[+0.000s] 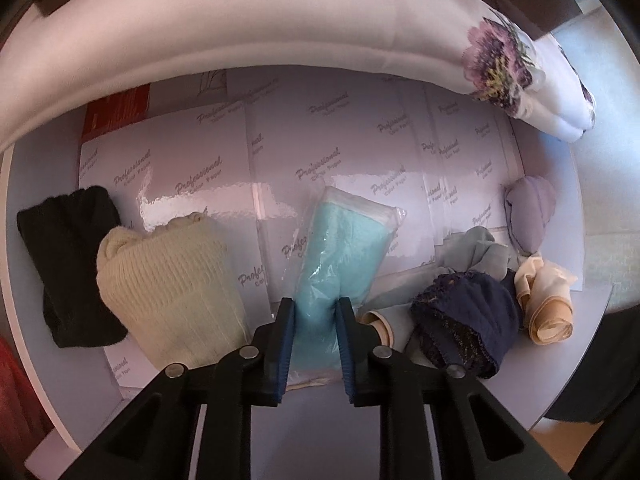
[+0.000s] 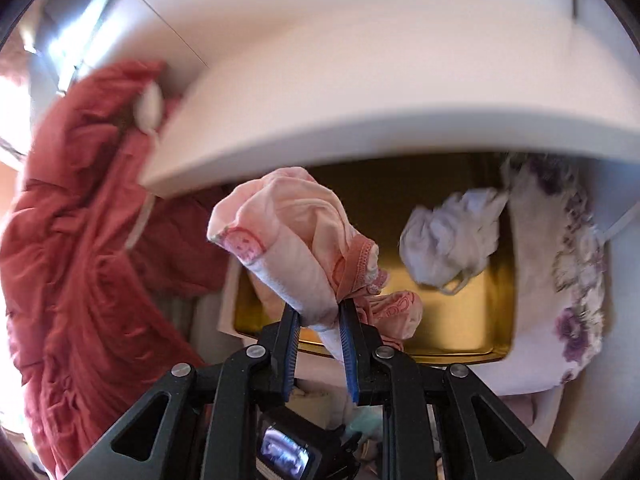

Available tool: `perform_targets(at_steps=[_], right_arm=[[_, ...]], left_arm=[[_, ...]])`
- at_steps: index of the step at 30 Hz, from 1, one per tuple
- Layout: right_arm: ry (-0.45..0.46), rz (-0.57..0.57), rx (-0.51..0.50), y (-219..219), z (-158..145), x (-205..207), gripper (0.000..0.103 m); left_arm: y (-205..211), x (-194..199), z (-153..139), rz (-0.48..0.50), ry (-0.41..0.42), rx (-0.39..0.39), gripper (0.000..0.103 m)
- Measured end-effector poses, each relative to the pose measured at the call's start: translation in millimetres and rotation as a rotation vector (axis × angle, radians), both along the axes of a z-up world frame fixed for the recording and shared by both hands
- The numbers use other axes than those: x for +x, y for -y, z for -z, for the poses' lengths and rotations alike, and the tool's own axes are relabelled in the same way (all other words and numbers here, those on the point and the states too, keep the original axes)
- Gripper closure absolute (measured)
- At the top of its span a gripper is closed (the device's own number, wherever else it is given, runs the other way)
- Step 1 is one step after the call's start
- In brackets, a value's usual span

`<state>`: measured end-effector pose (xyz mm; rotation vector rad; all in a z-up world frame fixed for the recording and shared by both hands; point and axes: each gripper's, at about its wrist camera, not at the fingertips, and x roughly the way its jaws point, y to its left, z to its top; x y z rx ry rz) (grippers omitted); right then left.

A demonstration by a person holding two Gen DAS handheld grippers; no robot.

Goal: Organize soft objects
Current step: 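Lower the pink cloth into the gold tray with the right tool while the left tool straddles the blue packet, then move the right tool down to the beige cloth while the left tool closes on the light blue packet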

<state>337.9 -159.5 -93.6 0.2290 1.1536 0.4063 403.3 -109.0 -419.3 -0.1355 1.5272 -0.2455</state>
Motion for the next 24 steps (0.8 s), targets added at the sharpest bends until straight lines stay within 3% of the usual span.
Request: perform_targets(at_steps=[6, 13, 18, 24], right_arm=[[-0.066, 0.051, -0.027, -21.9, 39.8, 28.8, 0.085], [-0.001, 0.077, -0.162, -34.7, 61.8, 42.5, 0.085], [0.05, 0.048, -0.155, -27.8, 54.9, 34.2, 0.084], [0.101, 0.021, -0.154, -15.2, 40.6, 7.8, 0.074]], left_arm=[[-5.6, 0.7, 1.1, -0.009, -0.005, -0.005, 0.083], [-5.8, 1.4, 0.4, -0.017, -0.007, -0.003, 0.083], [-5.7, 1.4, 0.1, -0.024, -0.009, -0.005, 0.083], [-5.2, 0.5, -2.5, -0.023, -0.004, -0.001, 0.083]])
